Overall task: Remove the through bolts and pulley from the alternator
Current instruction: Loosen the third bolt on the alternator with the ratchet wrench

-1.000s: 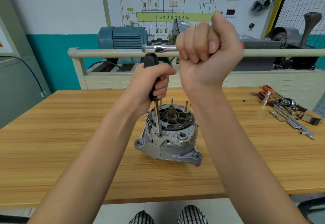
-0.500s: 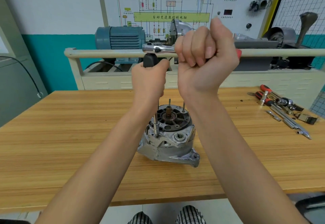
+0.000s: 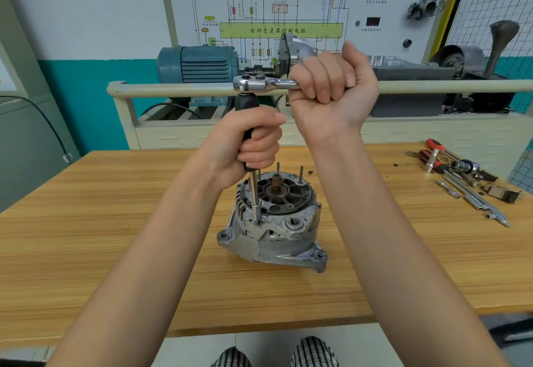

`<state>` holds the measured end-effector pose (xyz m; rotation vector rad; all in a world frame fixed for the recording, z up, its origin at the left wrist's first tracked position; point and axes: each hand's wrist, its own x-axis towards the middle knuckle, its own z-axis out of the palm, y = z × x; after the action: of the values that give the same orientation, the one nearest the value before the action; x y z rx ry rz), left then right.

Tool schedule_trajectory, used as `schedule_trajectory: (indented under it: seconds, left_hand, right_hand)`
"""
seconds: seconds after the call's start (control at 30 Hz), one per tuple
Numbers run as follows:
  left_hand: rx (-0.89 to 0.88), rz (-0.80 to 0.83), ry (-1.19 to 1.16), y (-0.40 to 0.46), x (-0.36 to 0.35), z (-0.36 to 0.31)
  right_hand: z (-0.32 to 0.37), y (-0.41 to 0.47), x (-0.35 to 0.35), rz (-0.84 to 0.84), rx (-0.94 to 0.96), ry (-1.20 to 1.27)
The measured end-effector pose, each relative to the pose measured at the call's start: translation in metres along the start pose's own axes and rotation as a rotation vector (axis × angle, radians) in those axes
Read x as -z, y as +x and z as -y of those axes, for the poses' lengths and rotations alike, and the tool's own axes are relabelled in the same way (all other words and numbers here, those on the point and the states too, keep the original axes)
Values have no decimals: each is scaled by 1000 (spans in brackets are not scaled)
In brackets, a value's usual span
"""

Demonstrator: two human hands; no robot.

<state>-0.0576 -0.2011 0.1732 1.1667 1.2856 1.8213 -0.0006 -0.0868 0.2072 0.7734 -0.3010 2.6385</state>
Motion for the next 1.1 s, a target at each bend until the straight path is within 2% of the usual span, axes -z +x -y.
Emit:
schedule_trajectory:
  seconds: [0.1, 0.23, 0.33, 0.4, 0.47, 0.6, 0.7, 0.77, 0.83, 0.93, 1.03, 1.1]
  left_hand:
    - [-49, -247, 73, 3, -6, 2]
    - [-144, -703, 164, 13, -19, 9]
    - [-204, -823, 193, 17, -24, 13]
    - [-194, -774, 215, 14, -23, 13]
    - [-167, -618, 223, 10, -20, 11]
    - [-113, -240, 132, 0, -4, 3]
    - [-33, 13, -40, -2, 3, -1]
    - [19, 33, -74, 0, 4, -1]
    - [25, -99, -13, 3, 1, 1]
    - [-40, -402, 100, 8, -10, 6]
    - [-159, -749, 198, 15, -20, 14]
    - [-209, -862, 250, 18, -25, 17]
  right_hand:
    - [-2, -6, -1, 22, 88, -88]
    - [-15, -16, -8, 159, 279, -351]
    - [-28, -26, -12, 267, 459, -504]
    - [-31, -30, -12, 291, 527, -542]
    - [-28, -29, -13, 290, 494, -504]
    - [-10, -19, -11, 173, 271, -330]
    - [-3, -8, -7, 73, 95, -139]
    - [-2, -2, -4, 19, 44, -45]
    - [-2, 1, -1, -17, 59, -31]
    - [-4, -3, -2, 2, 137, -132]
    - [-11, -14, -7, 121, 260, -320]
    - [-20, -23, -10, 233, 387, -445]
